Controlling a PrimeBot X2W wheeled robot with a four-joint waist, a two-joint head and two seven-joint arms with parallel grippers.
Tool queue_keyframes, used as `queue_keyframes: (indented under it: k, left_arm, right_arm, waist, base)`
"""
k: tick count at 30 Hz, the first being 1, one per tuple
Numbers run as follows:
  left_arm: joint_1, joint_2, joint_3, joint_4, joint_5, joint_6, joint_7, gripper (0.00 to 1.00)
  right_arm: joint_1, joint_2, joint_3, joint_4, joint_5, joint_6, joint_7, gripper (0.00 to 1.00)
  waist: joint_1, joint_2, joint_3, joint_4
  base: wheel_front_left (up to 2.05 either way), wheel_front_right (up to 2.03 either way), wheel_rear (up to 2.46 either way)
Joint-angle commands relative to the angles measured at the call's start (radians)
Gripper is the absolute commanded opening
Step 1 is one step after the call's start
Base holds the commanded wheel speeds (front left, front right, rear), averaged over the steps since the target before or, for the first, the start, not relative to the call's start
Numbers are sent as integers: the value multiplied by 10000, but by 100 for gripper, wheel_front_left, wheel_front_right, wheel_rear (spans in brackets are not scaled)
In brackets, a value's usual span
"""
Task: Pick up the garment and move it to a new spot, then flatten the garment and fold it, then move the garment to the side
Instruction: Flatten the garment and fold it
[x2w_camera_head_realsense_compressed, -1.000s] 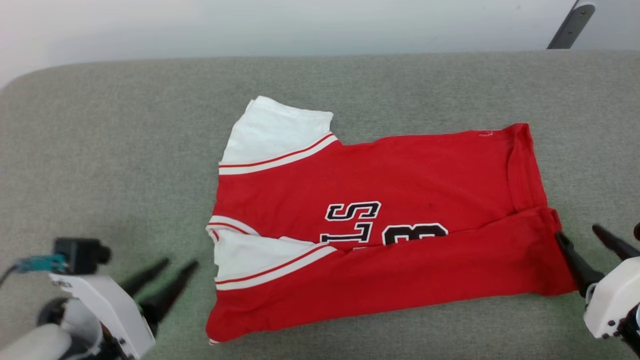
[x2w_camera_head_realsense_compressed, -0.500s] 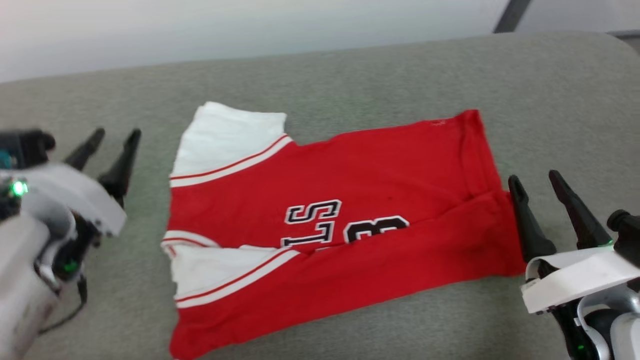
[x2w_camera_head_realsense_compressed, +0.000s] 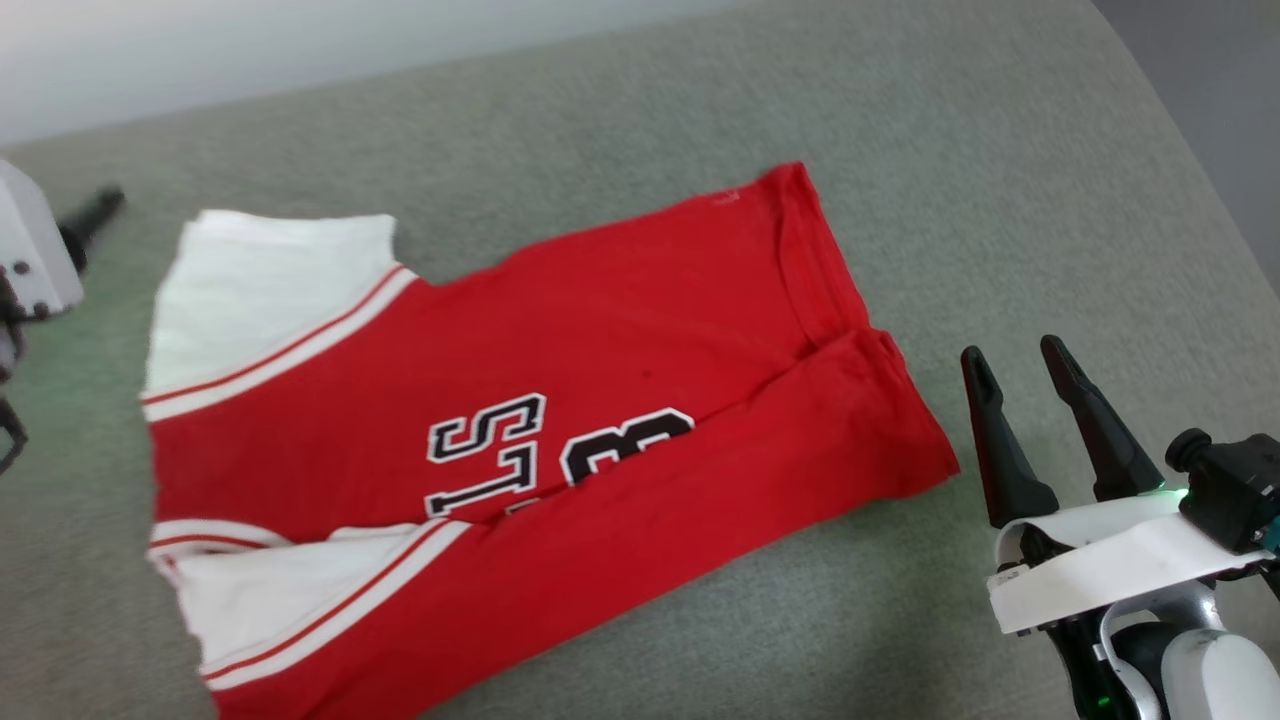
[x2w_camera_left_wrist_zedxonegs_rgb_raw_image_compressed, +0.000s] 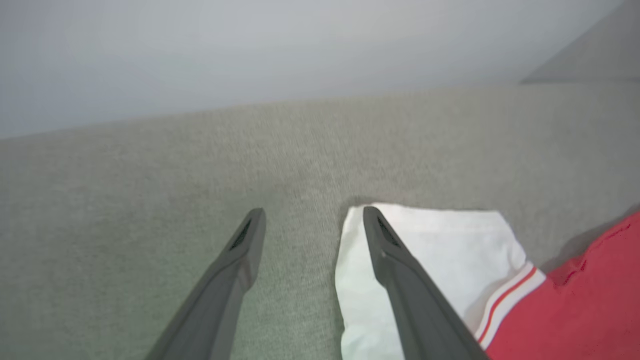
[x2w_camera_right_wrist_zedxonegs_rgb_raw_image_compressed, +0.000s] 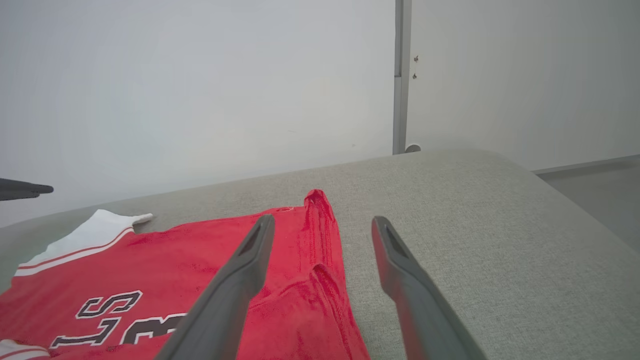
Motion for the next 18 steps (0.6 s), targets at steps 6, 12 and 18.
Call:
queue_keyframes:
  k: [6,12,18]
  left_arm:
    - [-712,210,-558,120,-244,-156,2872,100]
    - [-512,172,-820,-708,-790,-179,4141,100]
    - [-318,185,-1069,-1659,-844,-183,3860,0]
  right_arm:
    - [-155,102,81,81,47,-16,-296,100]
    - [-230,135,-88,45,-16,-16,-275,100]
    - [-870,-158,334,66,-207,-16,211,100]
  waist:
    - [0,0,1022,-667]
    - [0,0,1218,-534]
    - [0,0,1215,-257]
  base:
    - [0,0,0]
    - [0,0,0]
    - [0,0,0]
